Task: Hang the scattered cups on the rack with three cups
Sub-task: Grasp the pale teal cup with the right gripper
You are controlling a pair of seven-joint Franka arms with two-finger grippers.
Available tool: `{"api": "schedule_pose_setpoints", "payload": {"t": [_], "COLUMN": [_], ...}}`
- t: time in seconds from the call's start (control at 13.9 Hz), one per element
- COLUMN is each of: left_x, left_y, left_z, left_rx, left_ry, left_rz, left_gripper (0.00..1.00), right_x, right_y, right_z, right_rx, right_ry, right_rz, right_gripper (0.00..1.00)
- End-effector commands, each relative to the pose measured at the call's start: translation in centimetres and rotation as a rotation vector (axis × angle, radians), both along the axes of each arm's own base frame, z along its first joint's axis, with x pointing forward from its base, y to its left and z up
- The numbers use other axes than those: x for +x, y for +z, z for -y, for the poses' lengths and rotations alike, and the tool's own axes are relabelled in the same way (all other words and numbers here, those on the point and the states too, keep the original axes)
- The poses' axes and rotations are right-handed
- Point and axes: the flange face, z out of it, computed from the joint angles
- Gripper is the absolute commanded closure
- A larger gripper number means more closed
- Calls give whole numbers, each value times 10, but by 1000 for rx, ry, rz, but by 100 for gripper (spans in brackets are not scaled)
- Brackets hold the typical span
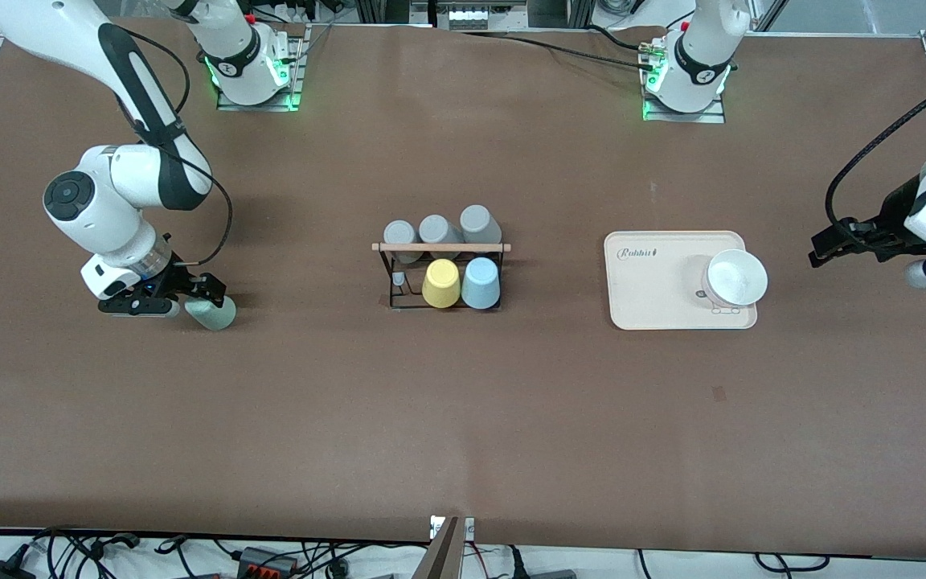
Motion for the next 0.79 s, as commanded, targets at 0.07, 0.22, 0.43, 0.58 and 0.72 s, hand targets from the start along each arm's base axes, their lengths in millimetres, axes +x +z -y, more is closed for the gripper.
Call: {"api": "schedule_pose_setpoints", "payload": {"t": [0.07, 0.22, 0.43, 0.58, 0.72], "left_x": [-14, -14, -9, -13, -12], "left_y": [-1, 7, 37, 34, 31], "left_z": [-2, -2, -10, -8, -4], "left_rx": [-16, -14, -19, -12, -12], "left_ry": [-19, -22, -4, -15, -21], "left_rz": [1, 8, 51, 17, 9], "left_gripper": [0, 0, 0, 0, 0], "right_x": [-3, -3, -1, -1, -1], "right_y": [-8, -8, -10, -12, -12], "right_z": [1, 1, 1, 1, 1], "right_rx": [-3, -2, -1, -1, -1], "right_ry": [19, 19, 18, 18, 18], "right_rz": [7, 10, 27, 27, 27], "right_gripper": [0, 0, 5, 25, 44]}}
